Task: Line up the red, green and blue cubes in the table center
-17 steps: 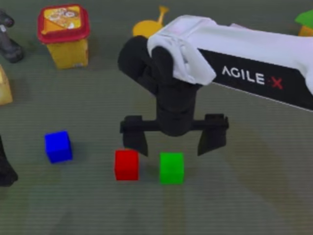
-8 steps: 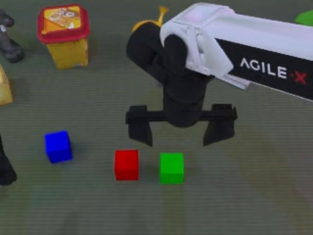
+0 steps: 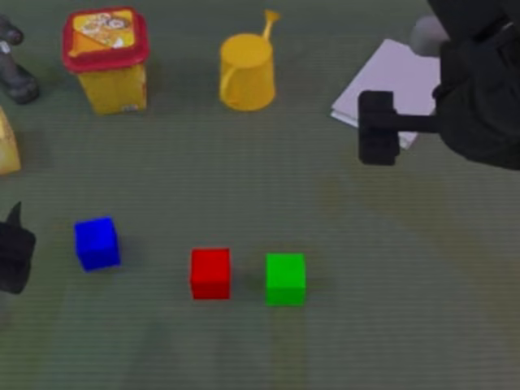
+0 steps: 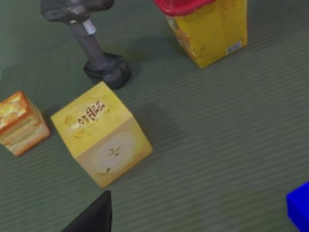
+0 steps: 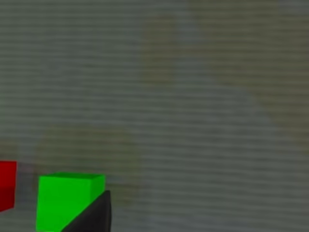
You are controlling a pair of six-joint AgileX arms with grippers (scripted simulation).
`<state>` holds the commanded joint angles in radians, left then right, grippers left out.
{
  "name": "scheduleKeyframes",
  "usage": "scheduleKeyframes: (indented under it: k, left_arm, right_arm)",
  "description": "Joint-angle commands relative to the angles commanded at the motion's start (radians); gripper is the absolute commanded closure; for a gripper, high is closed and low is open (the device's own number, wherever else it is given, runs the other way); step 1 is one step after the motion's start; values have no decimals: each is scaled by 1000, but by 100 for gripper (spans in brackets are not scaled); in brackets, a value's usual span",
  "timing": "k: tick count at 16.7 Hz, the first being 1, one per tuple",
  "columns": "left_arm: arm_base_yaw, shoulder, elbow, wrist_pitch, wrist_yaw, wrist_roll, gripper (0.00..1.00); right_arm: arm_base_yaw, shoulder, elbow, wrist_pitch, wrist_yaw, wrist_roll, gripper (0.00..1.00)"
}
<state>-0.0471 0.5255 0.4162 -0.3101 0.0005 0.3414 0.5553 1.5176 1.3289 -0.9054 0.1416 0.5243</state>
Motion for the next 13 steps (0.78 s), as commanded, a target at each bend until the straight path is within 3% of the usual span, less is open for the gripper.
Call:
scheduleKeyframes:
  k: [6, 9, 13]
  left_arm:
    - [-62, 570, 361, -294, 0, 309, 0]
    - [-91, 834, 533, -435, -1, 456, 0]
    - [-125, 1109, 734, -591, -1, 623, 0]
  right_arm:
    - [-231, -649, -546, 305, 22, -233, 0]
    - [-336, -940, -813, 462, 3, -336, 0]
    - [-446, -1239, -1091, 662, -49, -440, 0]
